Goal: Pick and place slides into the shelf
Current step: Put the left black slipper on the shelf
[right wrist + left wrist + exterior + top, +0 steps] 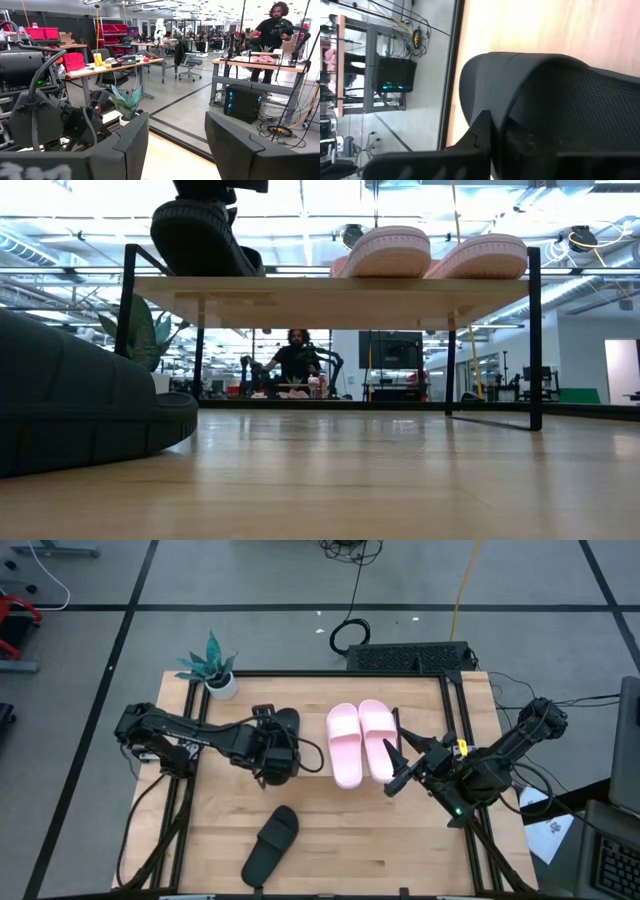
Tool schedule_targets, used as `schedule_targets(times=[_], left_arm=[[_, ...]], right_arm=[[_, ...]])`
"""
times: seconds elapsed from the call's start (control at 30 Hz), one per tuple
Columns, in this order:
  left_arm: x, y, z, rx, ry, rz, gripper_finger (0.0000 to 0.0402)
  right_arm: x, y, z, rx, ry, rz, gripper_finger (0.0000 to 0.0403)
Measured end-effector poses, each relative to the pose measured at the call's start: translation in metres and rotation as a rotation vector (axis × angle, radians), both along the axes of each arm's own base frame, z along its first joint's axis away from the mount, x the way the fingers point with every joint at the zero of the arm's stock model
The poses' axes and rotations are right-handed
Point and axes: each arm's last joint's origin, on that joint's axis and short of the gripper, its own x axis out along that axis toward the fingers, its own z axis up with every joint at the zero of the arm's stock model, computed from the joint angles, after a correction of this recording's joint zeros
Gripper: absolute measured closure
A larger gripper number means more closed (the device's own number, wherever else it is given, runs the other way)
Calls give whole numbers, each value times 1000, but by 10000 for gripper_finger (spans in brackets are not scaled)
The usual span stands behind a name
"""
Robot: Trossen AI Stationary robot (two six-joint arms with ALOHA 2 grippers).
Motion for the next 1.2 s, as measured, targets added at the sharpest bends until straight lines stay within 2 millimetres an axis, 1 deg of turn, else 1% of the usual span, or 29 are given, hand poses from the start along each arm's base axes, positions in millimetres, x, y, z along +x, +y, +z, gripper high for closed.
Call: schedule_targets(times=[0.27,0.4,0.93,1.2], left_arm=[[0,1,1,54,5,-2,398],[-2,1,1,111,23,1,399],[-5,0,0,22,17,35,401],[-6,0,-4,23,29,35,401]], right_arm=[[3,-5,0,0,1,-21,220],[5,-8,0,-1,1,-38,220],[10,-16,0,-16,18,-69,220],[10,-16,0,-18,20,-69,220]])
